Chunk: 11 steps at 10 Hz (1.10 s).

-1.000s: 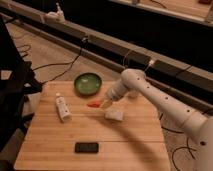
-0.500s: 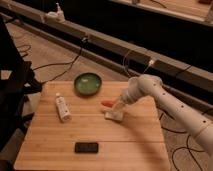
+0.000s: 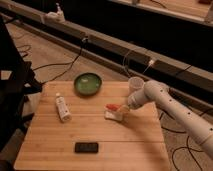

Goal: Place the pepper on the white sponge

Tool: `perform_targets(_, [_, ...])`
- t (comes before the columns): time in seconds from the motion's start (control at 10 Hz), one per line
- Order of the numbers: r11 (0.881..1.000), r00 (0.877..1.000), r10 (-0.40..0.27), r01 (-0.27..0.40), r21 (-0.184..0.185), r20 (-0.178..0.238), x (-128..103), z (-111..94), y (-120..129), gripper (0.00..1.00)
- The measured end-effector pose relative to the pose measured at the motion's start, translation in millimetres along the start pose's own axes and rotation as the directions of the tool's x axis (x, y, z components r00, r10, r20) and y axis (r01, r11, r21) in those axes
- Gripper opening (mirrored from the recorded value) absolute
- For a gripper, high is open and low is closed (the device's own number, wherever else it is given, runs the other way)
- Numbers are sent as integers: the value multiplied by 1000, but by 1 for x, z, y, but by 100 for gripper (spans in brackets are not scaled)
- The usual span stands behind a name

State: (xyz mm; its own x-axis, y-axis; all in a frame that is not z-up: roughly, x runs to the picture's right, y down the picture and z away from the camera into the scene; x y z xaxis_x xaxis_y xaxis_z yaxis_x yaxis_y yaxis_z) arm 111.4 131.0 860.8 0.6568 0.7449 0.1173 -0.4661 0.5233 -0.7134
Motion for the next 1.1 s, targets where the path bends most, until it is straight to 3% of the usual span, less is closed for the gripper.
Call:
perform_targets(0.2, [999, 1000, 31, -31, -35, 6, 14, 13, 7, 64])
perform_targets(0.5, [997, 999, 49, -49, -60, 11, 21, 20, 9, 64])
perform_targets(1.1, [998, 999, -23, 21, 62, 32, -4, -24, -8, 64])
